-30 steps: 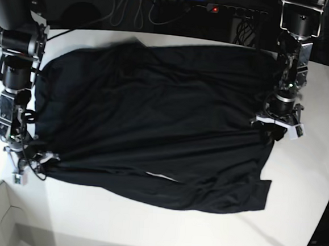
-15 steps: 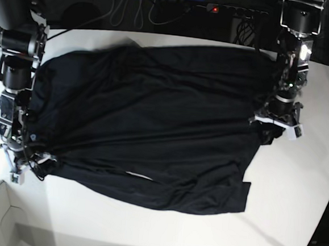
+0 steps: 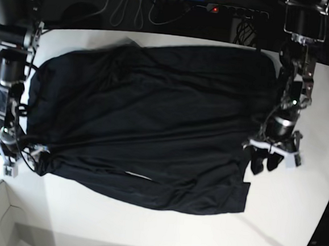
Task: Layout the t-shirt on the table in an organized manner, then fold the t-shirt properly
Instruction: 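Hold the shirt's sides with both grippers and spread it flat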
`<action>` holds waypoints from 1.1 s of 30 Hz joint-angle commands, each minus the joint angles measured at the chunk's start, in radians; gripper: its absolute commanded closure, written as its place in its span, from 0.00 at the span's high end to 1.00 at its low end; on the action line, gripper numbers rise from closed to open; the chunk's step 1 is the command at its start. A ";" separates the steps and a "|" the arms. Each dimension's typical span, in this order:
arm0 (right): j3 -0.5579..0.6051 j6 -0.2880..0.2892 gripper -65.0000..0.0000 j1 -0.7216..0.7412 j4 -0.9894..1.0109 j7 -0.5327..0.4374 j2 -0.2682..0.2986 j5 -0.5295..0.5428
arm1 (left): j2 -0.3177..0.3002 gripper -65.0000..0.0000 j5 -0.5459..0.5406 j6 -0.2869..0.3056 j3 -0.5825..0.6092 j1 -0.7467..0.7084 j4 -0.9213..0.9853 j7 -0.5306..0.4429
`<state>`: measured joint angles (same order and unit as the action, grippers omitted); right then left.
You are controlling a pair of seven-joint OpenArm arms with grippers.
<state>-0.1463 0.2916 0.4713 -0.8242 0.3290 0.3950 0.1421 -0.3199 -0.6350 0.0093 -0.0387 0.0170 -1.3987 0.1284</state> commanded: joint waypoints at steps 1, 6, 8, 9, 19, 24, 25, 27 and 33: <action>-0.026 0.004 0.59 -0.006 -0.057 -0.018 0.020 0.009 | -0.006 0.43 0.001 -0.004 0.009 0.047 0.026 -0.020; -0.043 0.004 0.59 -0.133 -0.266 -0.017 0.015 0.006 | 0.009 0.43 0.001 -0.006 0.116 0.215 0.282 -0.023; -0.046 0.004 0.59 -0.182 -0.327 -0.017 0.014 0.006 | 0.032 0.43 0.001 -0.006 0.150 0.263 0.361 -0.025; -0.046 0.004 0.59 -0.200 -0.349 -0.017 0.014 0.006 | 0.041 0.43 0.001 -0.006 0.161 0.285 0.390 -0.025; -0.049 0.004 0.59 -0.342 -0.490 -0.015 0.014 0.006 | 0.106 0.43 0.001 -0.004 0.173 0.369 0.542 -0.026; -0.049 0.004 0.59 -0.372 -0.515 -0.015 0.014 0.006 | 0.112 0.43 0.001 -0.004 0.173 0.370 0.572 -0.026; -0.049 0.004 0.59 -0.377 -0.516 -0.015 0.014 0.006 | 0.112 0.41 0.001 -0.004 0.173 0.370 0.572 -0.026; -0.049 0.004 0.59 -0.382 -0.516 -0.015 0.014 0.006 | 0.112 0.32 -0.001 -0.004 0.171 0.369 0.571 -0.028; -0.049 0.004 0.59 -0.403 -0.516 -0.015 0.012 0.006 | 0.112 0.00 -0.010 -0.004 0.165 0.380 0.522 -0.029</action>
<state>-0.1879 0.2943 0.0566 -1.3205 0.3382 0.3908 0.1390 -0.2020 -0.6437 -0.0010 0.1326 0.3584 -0.8528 0.1276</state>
